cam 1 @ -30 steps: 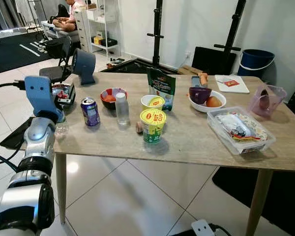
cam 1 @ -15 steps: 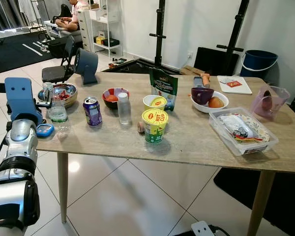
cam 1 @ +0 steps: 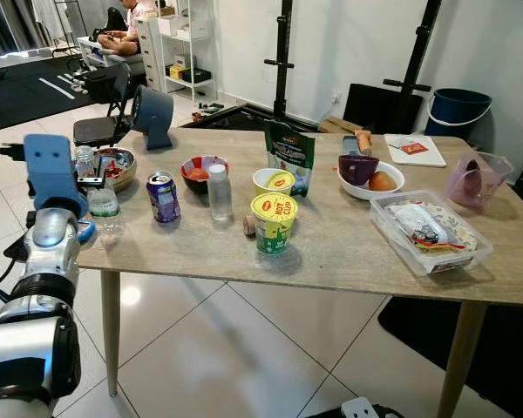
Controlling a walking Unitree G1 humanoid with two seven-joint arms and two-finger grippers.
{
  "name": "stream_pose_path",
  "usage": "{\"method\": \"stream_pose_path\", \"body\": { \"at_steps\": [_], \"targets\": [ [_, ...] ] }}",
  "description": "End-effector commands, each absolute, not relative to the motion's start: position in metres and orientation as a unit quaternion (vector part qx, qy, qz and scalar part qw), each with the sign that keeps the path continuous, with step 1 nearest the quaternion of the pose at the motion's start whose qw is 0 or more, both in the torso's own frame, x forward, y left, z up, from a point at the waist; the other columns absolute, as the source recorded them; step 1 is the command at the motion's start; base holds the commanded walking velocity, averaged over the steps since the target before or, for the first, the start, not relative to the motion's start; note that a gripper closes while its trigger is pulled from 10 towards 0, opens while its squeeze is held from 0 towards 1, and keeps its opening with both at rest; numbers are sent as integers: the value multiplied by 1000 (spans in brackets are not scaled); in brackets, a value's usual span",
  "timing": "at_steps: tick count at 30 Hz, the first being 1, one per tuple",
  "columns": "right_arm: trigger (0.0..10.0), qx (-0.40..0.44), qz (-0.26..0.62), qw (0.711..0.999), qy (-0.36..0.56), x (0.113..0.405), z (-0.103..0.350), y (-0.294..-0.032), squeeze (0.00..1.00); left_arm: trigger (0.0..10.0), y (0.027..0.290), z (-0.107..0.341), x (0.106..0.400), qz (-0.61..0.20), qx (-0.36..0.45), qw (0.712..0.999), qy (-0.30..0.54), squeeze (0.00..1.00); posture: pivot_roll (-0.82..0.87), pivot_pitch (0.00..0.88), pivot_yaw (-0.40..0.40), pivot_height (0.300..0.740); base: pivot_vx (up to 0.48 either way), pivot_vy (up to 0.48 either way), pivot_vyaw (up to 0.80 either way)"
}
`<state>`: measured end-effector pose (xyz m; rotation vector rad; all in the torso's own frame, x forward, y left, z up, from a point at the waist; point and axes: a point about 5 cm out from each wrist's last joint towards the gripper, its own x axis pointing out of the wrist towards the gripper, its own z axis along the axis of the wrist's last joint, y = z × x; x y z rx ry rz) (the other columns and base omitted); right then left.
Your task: Restocking fridge
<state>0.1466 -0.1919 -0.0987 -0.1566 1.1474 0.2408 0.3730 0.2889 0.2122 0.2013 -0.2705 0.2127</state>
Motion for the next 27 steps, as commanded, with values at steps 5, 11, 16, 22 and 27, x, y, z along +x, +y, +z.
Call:
{"method": "stream_pose_path", "body": {
  "at_steps": [5, 11, 16, 22, 27],
  "targets": [
    [10000, -66, 117, 826, 547, 142, -101, -188, 0, 10000, 293, 212, 370, 125, 116, 975, -142, 0, -27, 0, 33, 740, 0, 0, 0],
    [10000, -60, 142, 833, 531, 153, -97, -182, 0, 10000, 305, 220, 364, 160, 128, 966, -157, 0, -21, 0, 32, 740, 0, 0, 522],
    [10000, -56, 142, 834, 530, 154, -97, -181, 0, 10000, 307, 221, 362, 163, 134, 964, -160, 0, -18, 0, 30, 740, 0, 0, 781],
    [10000, -58, 136, 833, 533, 151, -97, -183, 0, 10000, 306, 227, 362, 160, 140, 961, -175, 0, -17, 0, 28, 740, 0, 0, 780],
    [10000, -60, 125, 835, 533, 151, -98, -185, 0, 10000, 299, 232, 365, 143, 138, 962, -187, 0, -17, 0, 28, 740, 0, 0, 155]
  ]
}}
